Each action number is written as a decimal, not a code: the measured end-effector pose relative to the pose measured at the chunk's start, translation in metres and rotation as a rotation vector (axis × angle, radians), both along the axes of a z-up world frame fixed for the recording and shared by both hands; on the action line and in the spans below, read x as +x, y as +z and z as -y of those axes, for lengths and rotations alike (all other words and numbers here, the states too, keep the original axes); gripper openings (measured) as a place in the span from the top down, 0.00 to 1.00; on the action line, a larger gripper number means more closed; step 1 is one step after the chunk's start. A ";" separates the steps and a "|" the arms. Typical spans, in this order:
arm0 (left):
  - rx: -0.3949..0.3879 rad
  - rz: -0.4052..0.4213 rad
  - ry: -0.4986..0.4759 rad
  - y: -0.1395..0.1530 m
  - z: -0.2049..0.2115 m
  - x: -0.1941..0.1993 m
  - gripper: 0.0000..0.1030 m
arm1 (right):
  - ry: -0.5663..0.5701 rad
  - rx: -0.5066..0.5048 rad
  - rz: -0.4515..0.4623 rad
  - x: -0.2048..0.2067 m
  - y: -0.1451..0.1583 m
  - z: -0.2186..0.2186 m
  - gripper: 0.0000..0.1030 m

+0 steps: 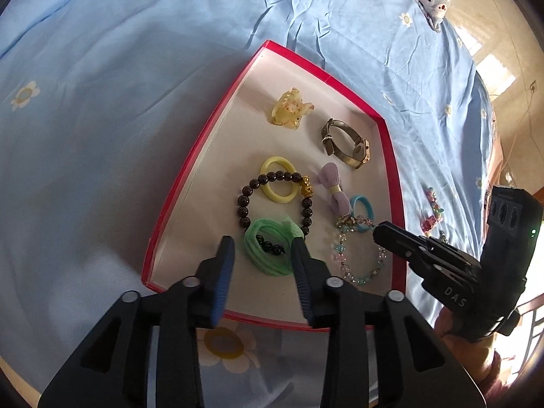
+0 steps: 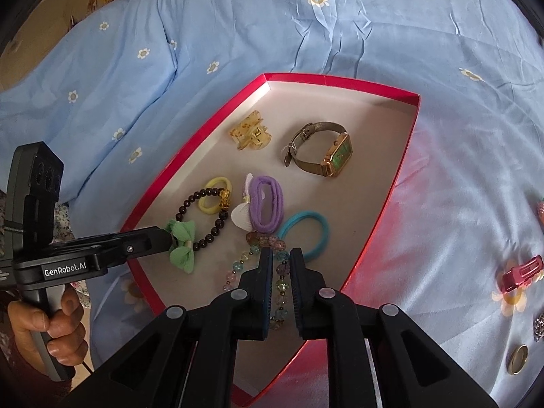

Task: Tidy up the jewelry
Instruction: 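Open both grippers to release the bow clip and bracelet in the tray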

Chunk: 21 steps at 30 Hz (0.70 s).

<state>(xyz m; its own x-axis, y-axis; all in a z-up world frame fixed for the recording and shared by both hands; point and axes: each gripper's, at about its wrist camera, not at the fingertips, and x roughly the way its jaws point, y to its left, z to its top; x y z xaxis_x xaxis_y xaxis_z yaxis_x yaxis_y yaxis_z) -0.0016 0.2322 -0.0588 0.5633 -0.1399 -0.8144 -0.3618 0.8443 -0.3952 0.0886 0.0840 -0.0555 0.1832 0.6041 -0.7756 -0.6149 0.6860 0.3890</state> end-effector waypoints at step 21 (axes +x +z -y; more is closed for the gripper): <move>0.046 0.046 -0.092 0.028 0.061 0.003 0.54 | -0.201 0.072 0.029 -0.013 0.030 0.109 0.62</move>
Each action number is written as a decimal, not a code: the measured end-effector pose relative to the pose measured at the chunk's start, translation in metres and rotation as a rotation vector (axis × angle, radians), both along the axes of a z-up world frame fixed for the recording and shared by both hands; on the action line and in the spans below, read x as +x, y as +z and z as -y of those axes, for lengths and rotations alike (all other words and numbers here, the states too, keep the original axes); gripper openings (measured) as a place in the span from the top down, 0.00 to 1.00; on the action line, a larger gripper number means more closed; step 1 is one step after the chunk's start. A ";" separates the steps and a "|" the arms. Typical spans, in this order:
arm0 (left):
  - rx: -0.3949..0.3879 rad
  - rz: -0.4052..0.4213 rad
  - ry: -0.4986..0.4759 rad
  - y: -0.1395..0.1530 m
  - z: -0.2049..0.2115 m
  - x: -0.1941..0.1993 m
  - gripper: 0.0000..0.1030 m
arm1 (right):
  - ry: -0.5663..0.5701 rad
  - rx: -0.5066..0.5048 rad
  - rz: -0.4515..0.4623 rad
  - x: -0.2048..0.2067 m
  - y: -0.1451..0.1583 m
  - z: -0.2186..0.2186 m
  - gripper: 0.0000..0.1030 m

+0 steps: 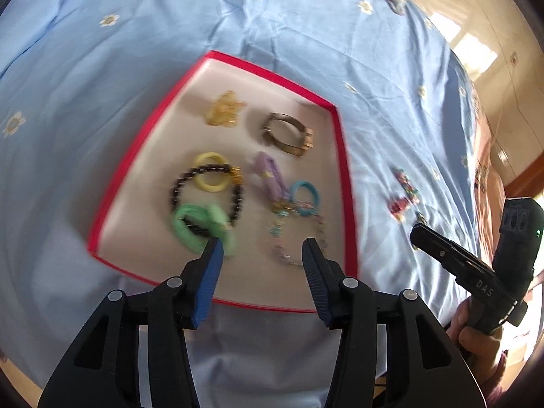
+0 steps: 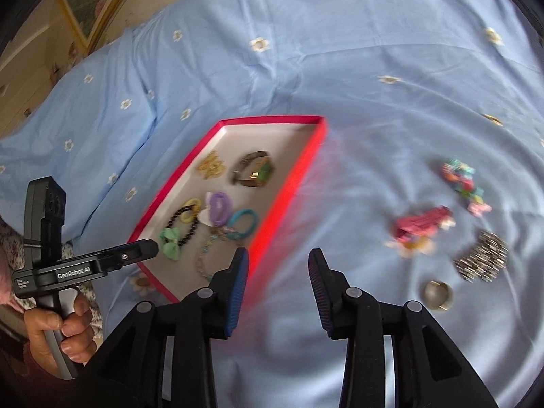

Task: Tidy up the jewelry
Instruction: 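Move both open grippers back to the remaining jewelry pile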

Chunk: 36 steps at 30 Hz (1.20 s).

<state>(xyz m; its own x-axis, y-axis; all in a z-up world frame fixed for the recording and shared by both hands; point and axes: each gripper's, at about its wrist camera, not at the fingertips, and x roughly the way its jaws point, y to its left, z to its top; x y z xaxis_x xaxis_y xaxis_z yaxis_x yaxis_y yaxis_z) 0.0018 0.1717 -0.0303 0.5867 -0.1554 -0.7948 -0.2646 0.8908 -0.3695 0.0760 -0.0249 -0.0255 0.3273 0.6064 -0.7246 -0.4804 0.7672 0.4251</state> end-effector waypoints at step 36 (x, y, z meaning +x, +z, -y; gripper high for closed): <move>0.067 -0.032 -0.262 0.001 0.121 0.071 0.50 | -0.240 -0.056 -0.013 0.009 -0.019 0.136 0.50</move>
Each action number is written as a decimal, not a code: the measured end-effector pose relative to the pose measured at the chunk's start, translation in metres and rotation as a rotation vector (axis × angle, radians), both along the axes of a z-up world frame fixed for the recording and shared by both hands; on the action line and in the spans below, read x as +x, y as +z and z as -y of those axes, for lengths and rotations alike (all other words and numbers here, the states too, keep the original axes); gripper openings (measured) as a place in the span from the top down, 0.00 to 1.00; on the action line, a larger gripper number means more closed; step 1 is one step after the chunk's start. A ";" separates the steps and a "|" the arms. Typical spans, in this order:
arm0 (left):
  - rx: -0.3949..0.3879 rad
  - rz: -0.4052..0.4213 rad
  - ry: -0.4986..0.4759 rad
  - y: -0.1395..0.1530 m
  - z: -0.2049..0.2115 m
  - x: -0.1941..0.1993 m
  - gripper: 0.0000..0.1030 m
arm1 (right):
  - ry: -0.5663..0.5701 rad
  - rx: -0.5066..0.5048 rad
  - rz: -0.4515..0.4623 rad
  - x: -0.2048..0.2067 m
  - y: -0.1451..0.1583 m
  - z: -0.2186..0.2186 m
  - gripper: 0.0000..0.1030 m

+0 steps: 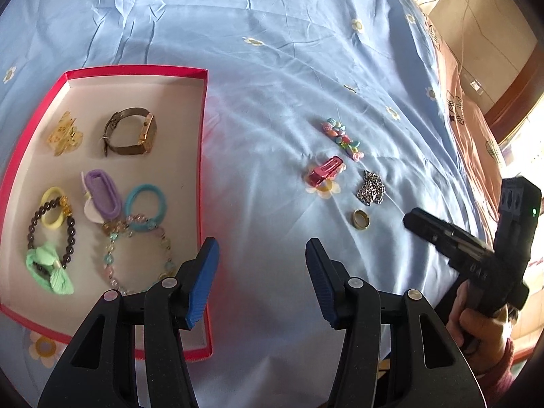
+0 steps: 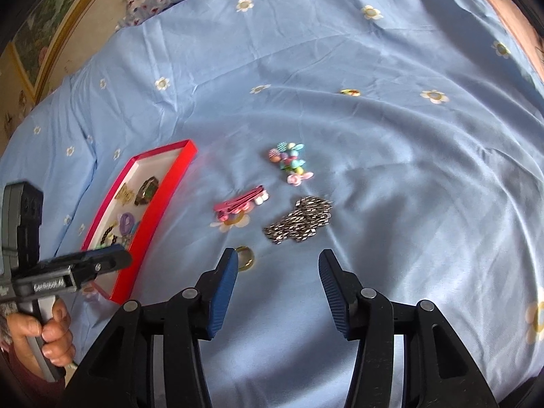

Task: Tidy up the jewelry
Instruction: 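Move both open grippers back to the remaining jewelry pile, then grasp the pink hair clip with the left gripper while the right grasps the gold ring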

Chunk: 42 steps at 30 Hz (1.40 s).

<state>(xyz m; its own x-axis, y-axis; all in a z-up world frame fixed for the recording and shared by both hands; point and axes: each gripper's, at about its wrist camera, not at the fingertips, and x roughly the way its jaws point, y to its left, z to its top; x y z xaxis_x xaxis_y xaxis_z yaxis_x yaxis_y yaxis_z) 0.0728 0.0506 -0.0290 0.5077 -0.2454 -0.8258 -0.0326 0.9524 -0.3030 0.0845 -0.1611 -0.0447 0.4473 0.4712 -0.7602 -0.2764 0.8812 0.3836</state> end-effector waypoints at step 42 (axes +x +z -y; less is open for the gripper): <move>0.098 0.022 -0.262 -0.030 0.084 0.096 0.83 | -0.029 0.033 0.006 0.017 -0.006 0.012 0.78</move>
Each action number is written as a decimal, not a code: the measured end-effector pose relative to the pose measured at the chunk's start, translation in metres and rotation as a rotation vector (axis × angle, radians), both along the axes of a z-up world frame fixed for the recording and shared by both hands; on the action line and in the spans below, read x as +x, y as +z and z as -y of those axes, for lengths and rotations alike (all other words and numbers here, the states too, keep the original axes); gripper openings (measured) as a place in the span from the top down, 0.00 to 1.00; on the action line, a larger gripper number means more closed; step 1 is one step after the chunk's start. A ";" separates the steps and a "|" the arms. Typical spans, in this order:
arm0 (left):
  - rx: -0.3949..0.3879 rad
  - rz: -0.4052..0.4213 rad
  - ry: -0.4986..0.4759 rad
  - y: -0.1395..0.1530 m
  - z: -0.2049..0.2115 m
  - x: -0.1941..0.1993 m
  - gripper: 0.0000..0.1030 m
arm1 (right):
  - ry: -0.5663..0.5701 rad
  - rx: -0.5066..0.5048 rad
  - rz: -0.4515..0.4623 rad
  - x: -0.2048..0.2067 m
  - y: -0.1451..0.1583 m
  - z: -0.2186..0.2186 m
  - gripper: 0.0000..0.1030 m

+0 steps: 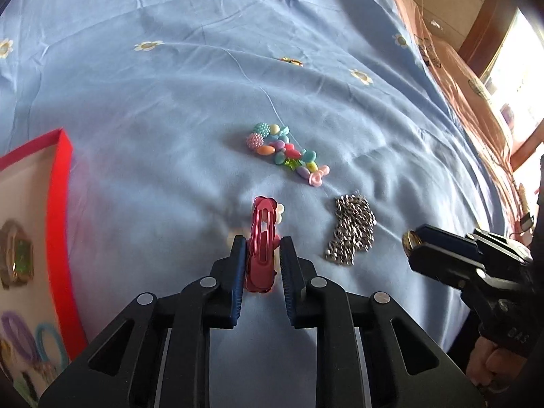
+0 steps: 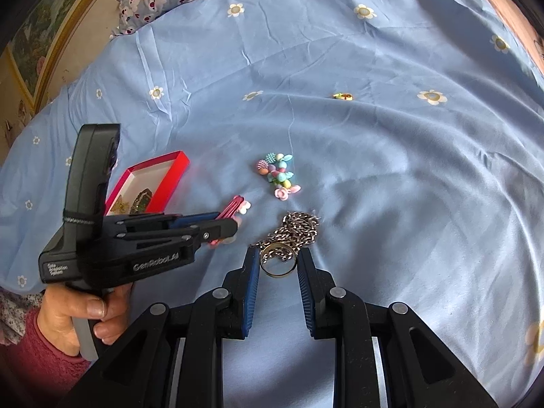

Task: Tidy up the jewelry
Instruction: 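Grasp the pink hair clip with the left gripper while the right grasps the gold ring, then carry the pink clip and gold ring over the tray and lower them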

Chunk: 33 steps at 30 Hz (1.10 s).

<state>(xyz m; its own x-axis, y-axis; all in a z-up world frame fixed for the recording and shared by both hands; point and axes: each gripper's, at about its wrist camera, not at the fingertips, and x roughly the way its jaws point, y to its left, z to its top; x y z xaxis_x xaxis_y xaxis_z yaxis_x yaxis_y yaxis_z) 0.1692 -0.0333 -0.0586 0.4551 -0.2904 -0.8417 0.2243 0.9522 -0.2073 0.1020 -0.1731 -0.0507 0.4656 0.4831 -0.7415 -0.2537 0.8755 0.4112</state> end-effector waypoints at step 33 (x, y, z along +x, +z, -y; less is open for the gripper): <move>-0.127 0.069 0.312 0.036 -0.128 -0.130 0.83 | 0.242 0.006 0.048 -0.033 0.027 -0.108 0.78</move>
